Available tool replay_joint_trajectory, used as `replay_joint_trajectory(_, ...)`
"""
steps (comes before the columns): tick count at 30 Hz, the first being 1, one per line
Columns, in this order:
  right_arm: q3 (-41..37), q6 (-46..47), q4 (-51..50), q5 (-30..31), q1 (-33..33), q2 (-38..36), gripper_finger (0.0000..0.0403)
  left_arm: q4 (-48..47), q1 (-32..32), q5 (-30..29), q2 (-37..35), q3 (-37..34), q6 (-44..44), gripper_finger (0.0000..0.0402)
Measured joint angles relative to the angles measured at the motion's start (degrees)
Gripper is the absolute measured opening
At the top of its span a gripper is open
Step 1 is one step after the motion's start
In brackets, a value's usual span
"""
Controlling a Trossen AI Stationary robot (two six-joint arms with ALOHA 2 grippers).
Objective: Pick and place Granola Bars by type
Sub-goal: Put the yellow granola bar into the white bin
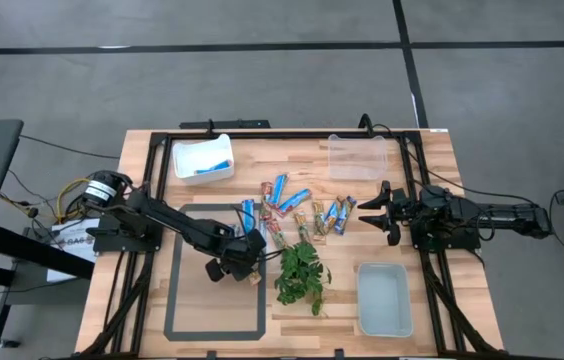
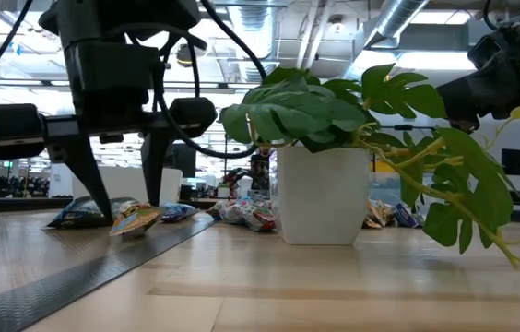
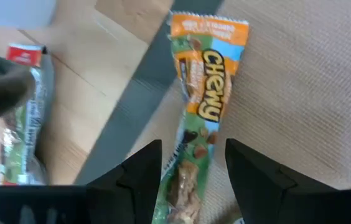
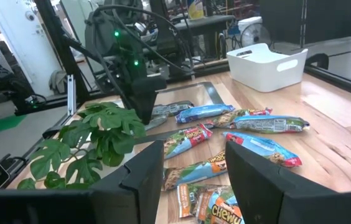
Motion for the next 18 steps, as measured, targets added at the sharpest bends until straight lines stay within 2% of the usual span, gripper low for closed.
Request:
replay_joint_trajectory(5,0.0,0.0,0.0,0.0,0.0,0.0,0.0166,1.3,0.2,0.9,0.0,-0.7,0.2,0.0169)
replay_joint_trajectory(8,0.0,0.0,0.0,0.0,0.0,0.0,0.0164,2.6,0.2,2.8,0.0,-2.0,0.3,0.0152)
replay_joint_trajectory(18,0.0,0.0,0.0,0.0,0.0,0.0,0.0165,4.2,0.2,2.5,0.0,-2.7,-0.5,0.0027)
